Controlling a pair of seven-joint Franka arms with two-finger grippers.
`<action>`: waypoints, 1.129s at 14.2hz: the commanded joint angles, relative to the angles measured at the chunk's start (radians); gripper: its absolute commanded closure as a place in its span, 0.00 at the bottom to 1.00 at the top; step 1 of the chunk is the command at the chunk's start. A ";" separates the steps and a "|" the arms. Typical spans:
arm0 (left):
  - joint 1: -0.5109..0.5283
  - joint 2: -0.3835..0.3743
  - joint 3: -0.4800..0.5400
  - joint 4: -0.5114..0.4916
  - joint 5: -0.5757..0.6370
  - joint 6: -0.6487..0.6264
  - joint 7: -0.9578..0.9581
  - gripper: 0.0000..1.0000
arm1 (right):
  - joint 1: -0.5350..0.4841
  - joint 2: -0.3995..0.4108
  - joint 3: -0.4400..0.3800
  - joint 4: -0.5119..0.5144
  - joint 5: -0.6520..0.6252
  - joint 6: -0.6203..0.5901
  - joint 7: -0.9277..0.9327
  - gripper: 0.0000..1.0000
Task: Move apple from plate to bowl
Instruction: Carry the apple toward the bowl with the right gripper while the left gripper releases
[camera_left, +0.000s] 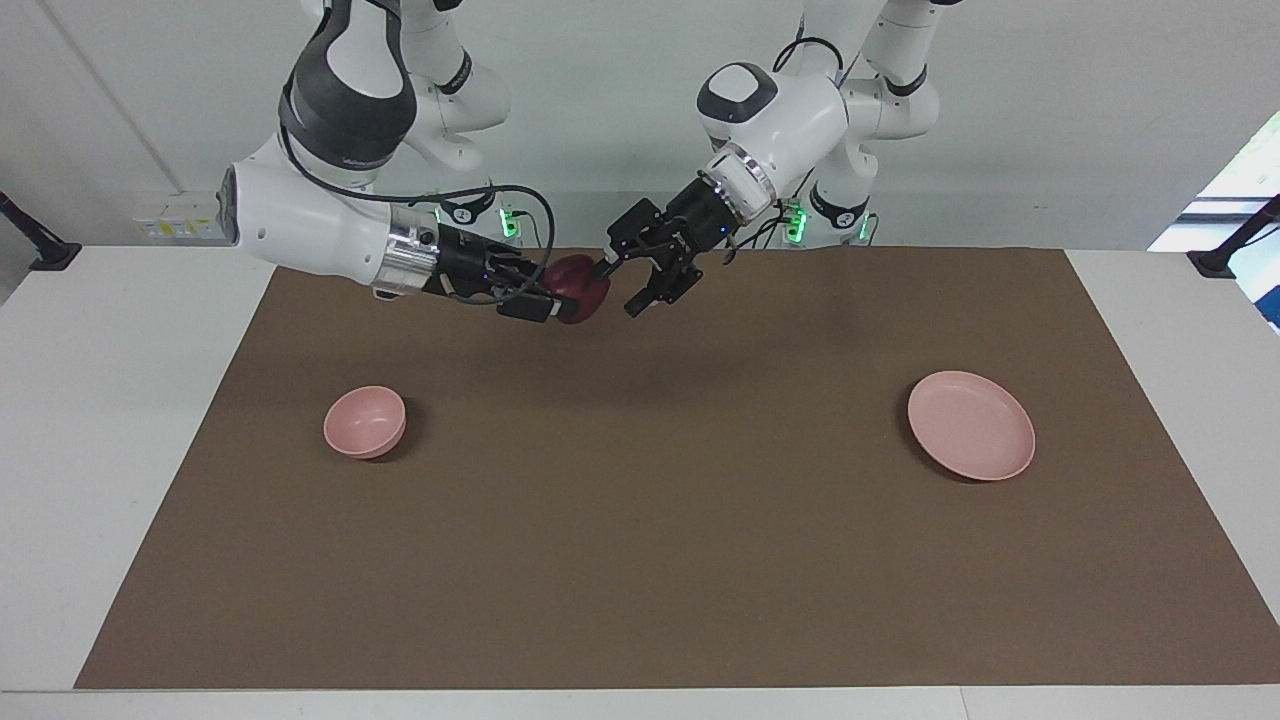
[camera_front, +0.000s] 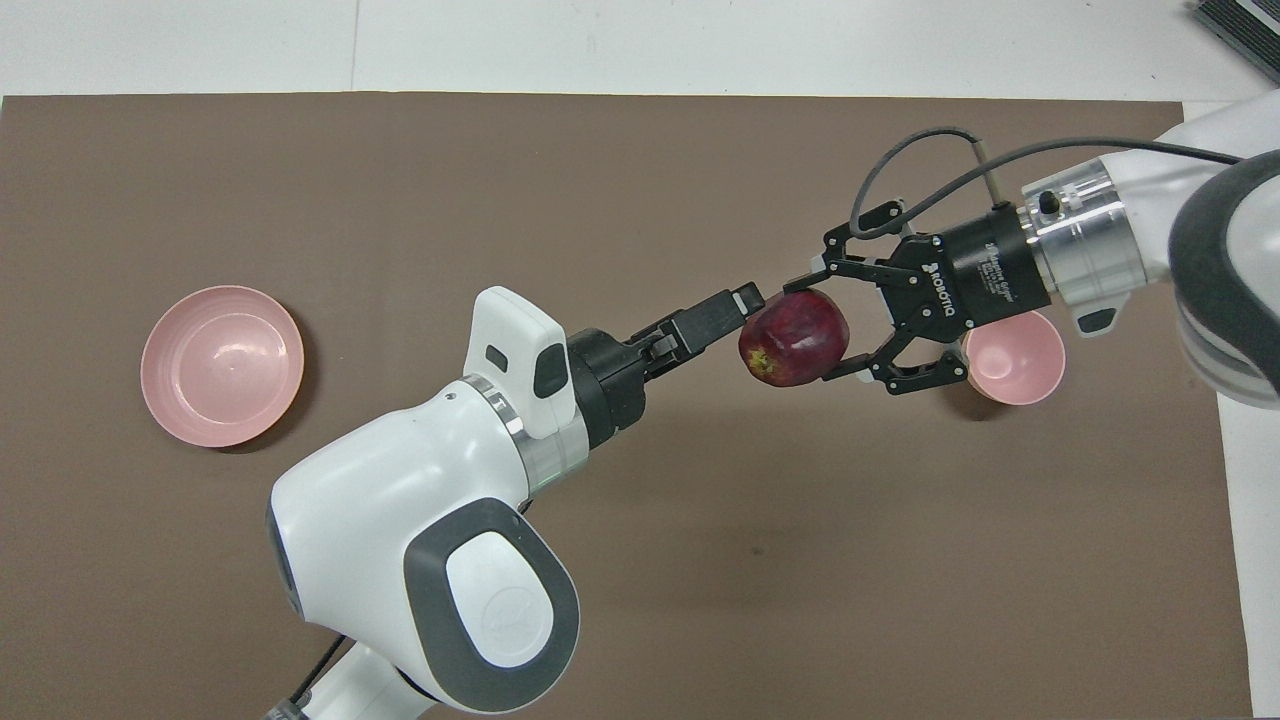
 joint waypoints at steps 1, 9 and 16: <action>0.004 0.002 -0.003 0.008 -0.002 0.012 0.010 0.00 | -0.011 -0.018 0.000 0.010 -0.089 -0.027 -0.075 1.00; 0.025 -0.073 0.068 -0.119 0.007 -0.044 0.014 0.00 | -0.093 -0.023 -0.001 0.004 -0.470 -0.030 -0.506 1.00; 0.027 -0.148 0.189 -0.242 0.113 -0.182 0.017 0.00 | -0.167 0.017 0.000 -0.023 -0.749 0.082 -0.907 1.00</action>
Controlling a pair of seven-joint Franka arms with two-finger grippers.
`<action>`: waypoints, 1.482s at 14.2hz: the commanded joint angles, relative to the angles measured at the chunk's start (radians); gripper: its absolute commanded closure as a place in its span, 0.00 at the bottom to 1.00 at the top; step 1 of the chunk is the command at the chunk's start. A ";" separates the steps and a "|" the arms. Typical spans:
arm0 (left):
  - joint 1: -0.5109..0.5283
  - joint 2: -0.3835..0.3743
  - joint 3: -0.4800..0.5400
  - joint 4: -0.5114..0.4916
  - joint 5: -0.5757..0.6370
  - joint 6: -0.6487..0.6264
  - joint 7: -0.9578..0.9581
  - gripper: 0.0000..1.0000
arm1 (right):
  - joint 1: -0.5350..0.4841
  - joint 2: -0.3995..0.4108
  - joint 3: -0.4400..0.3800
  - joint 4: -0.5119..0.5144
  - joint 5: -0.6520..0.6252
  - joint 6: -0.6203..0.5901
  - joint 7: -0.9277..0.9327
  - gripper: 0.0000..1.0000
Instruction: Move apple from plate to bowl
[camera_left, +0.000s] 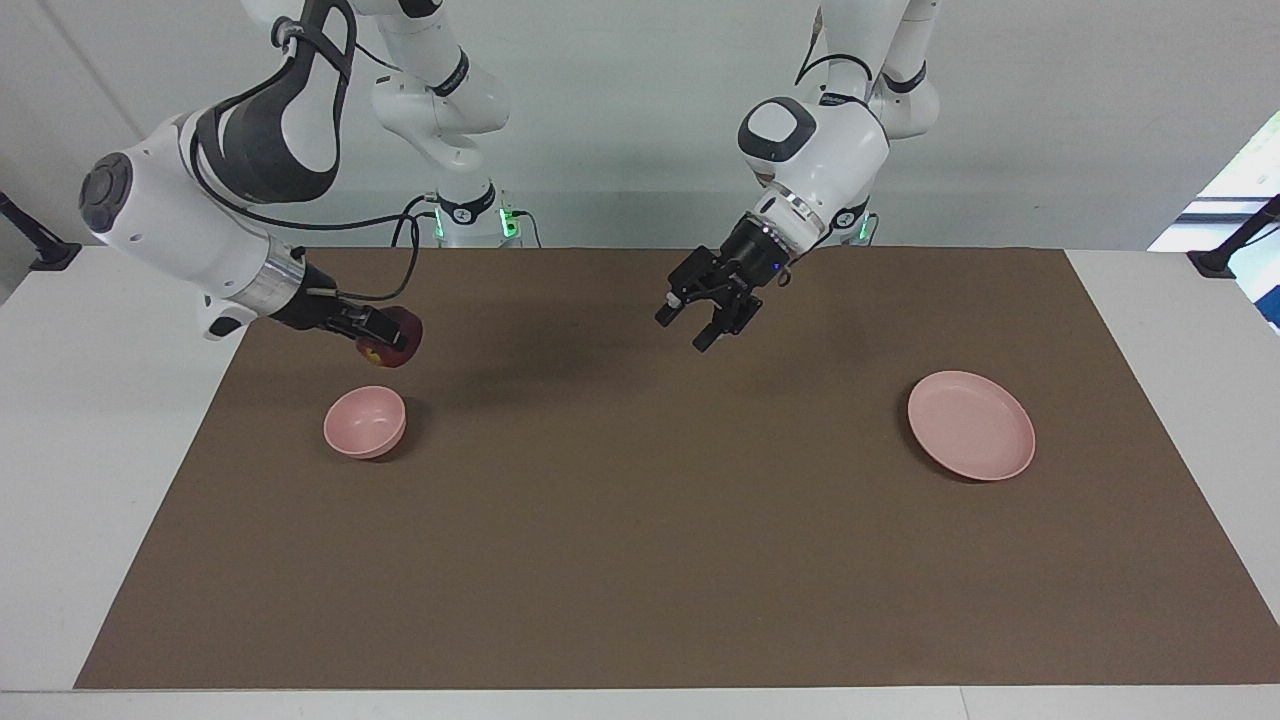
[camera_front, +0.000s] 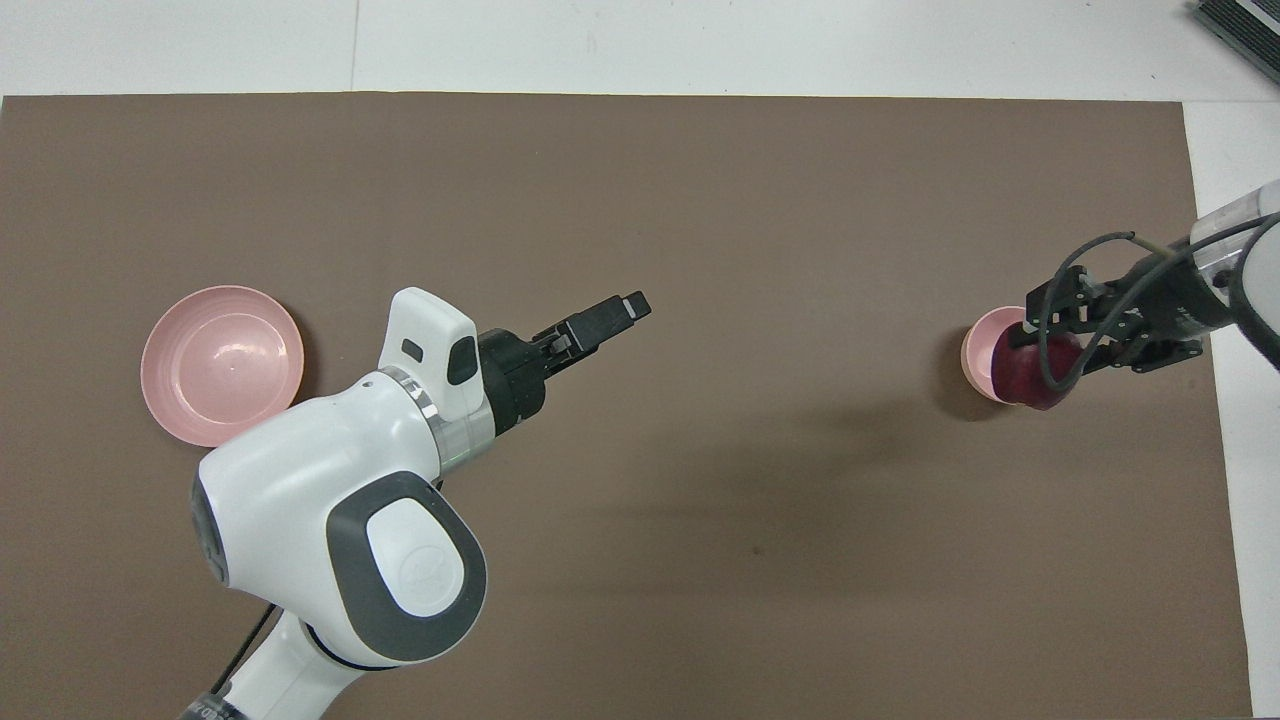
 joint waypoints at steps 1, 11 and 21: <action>0.013 -0.071 0.057 -0.074 0.065 -0.093 -0.005 0.00 | 0.001 0.014 0.011 -0.014 -0.084 0.054 -0.134 1.00; 0.010 -0.060 0.393 -0.007 1.028 -0.687 -0.004 0.00 | -0.002 0.126 0.011 -0.017 -0.175 0.249 -0.220 1.00; -0.035 0.061 0.591 0.648 1.226 -1.324 0.004 0.00 | -0.011 0.143 0.013 -0.071 -0.173 0.314 -0.257 1.00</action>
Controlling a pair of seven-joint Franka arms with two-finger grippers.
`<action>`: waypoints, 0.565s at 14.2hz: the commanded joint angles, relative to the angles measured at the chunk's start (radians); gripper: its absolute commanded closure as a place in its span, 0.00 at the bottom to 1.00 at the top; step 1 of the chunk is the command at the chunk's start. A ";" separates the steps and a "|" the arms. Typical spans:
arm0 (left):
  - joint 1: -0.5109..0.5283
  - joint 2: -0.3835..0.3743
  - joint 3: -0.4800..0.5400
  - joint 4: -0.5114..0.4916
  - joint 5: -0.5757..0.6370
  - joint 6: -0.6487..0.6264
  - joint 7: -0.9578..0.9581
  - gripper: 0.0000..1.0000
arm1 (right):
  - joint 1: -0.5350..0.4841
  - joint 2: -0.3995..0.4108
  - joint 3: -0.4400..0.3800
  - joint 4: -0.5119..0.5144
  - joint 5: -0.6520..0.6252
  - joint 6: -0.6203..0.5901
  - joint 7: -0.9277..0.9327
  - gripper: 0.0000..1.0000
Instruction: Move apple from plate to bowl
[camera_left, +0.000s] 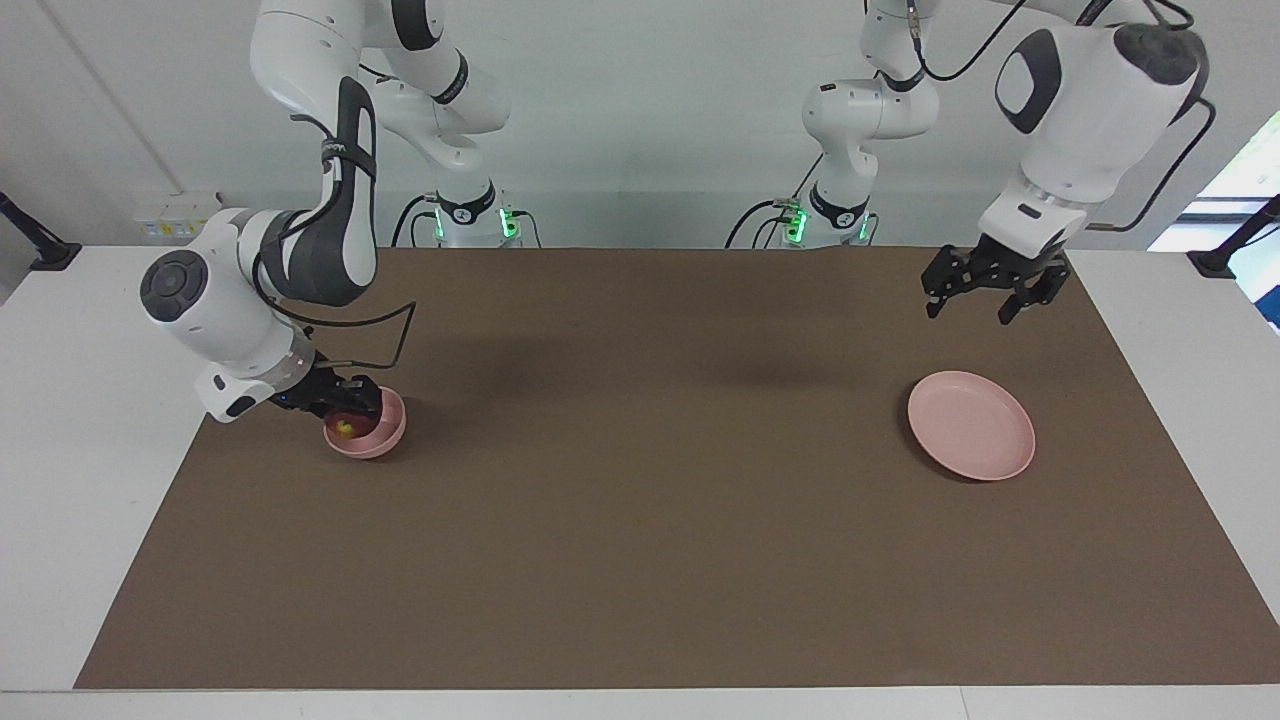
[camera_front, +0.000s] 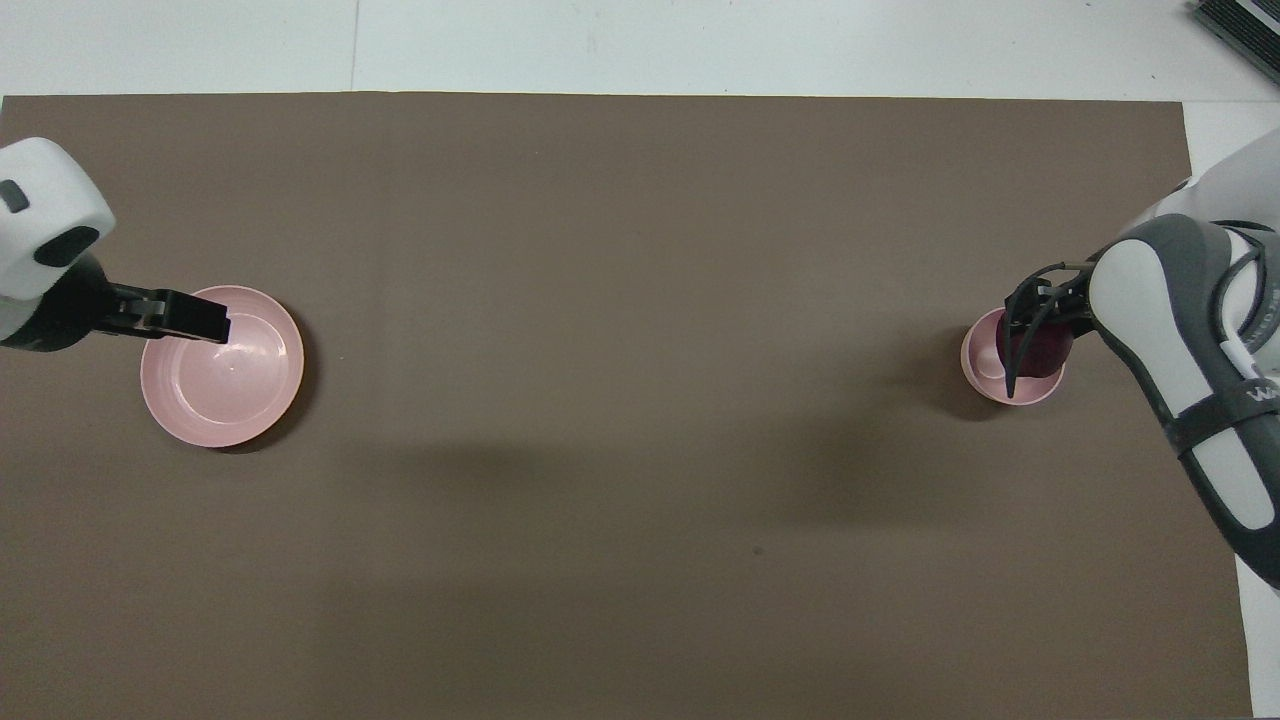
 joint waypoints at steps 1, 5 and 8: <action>-0.045 0.061 0.056 0.220 0.025 -0.203 0.002 0.00 | -0.014 0.010 0.009 -0.011 -0.019 0.036 -0.027 1.00; -0.073 0.062 0.093 0.326 0.027 -0.352 -0.001 0.00 | -0.011 0.019 0.009 -0.017 -0.014 0.048 -0.024 1.00; -0.079 0.044 0.105 0.319 0.027 -0.351 -0.010 0.00 | -0.013 0.019 0.009 -0.027 -0.014 0.050 -0.025 1.00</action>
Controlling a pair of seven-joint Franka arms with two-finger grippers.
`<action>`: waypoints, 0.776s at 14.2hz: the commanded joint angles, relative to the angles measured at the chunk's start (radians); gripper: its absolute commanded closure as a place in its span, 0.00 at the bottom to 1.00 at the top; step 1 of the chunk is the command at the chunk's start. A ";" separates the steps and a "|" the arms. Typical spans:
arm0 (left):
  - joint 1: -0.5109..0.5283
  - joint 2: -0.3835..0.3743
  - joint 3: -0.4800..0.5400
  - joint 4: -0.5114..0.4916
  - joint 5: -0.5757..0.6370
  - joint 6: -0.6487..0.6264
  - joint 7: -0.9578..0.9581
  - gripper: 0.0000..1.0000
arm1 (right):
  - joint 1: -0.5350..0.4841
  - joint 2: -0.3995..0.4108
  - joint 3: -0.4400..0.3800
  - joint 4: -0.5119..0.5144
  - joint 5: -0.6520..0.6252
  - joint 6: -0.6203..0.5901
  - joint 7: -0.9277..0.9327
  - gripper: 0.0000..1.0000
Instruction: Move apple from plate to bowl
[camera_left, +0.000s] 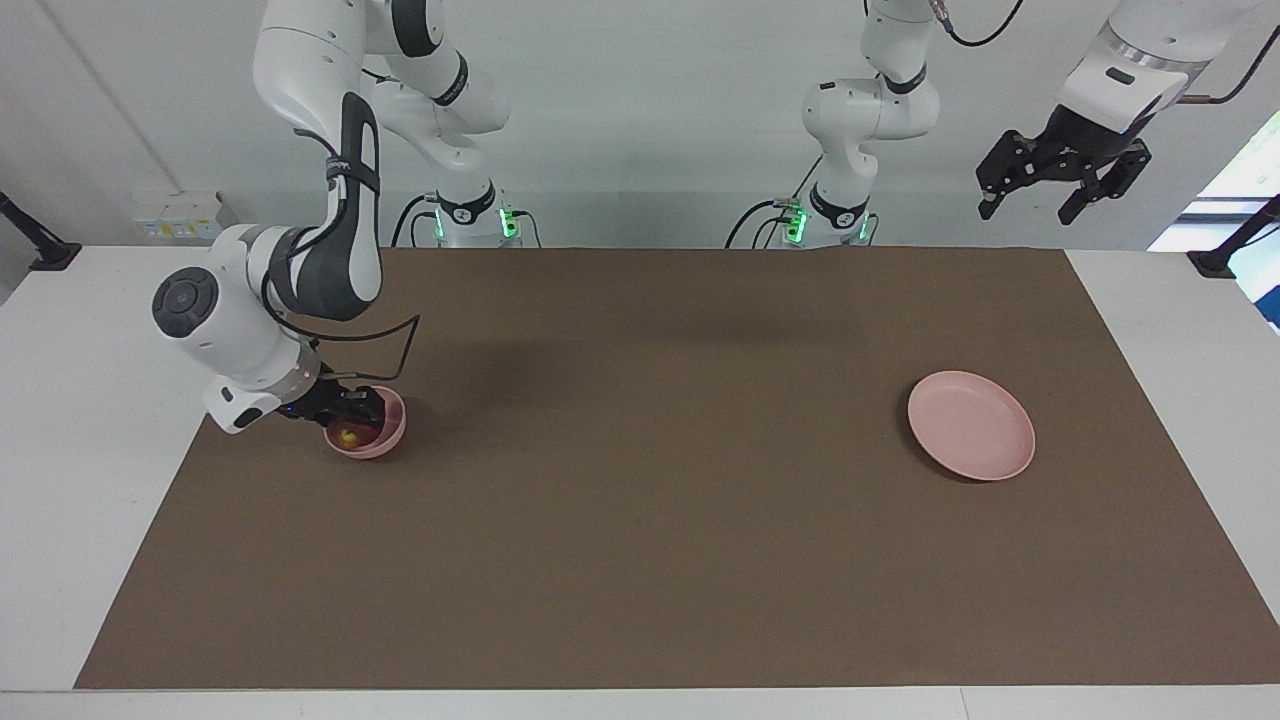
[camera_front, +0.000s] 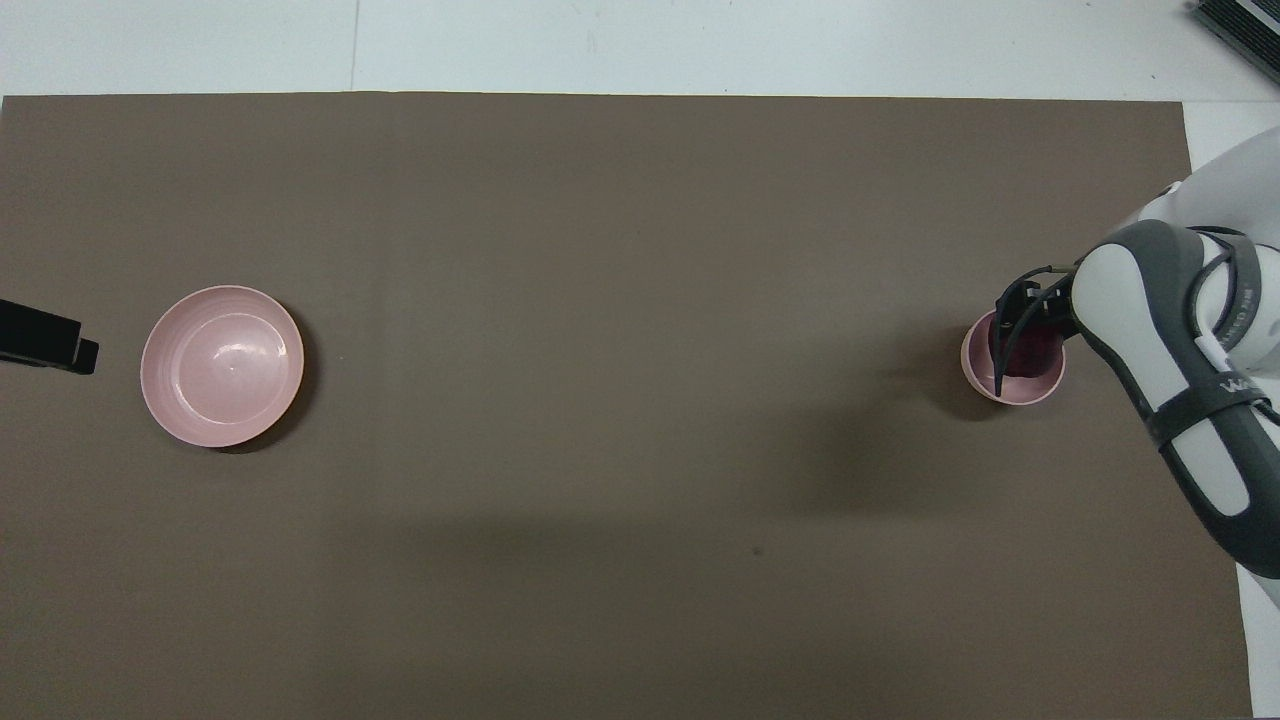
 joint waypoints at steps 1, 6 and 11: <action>-0.024 0.006 0.025 0.032 0.022 -0.029 -0.009 0.00 | -0.012 -0.008 0.009 -0.019 -0.011 0.032 -0.025 1.00; -0.013 0.001 0.027 0.027 0.022 -0.030 -0.038 0.00 | -0.011 -0.001 0.009 -0.026 -0.004 0.046 -0.022 1.00; -0.013 -0.051 0.027 -0.046 0.022 -0.026 -0.057 0.00 | -0.011 -0.001 0.009 -0.042 -0.002 0.055 -0.024 1.00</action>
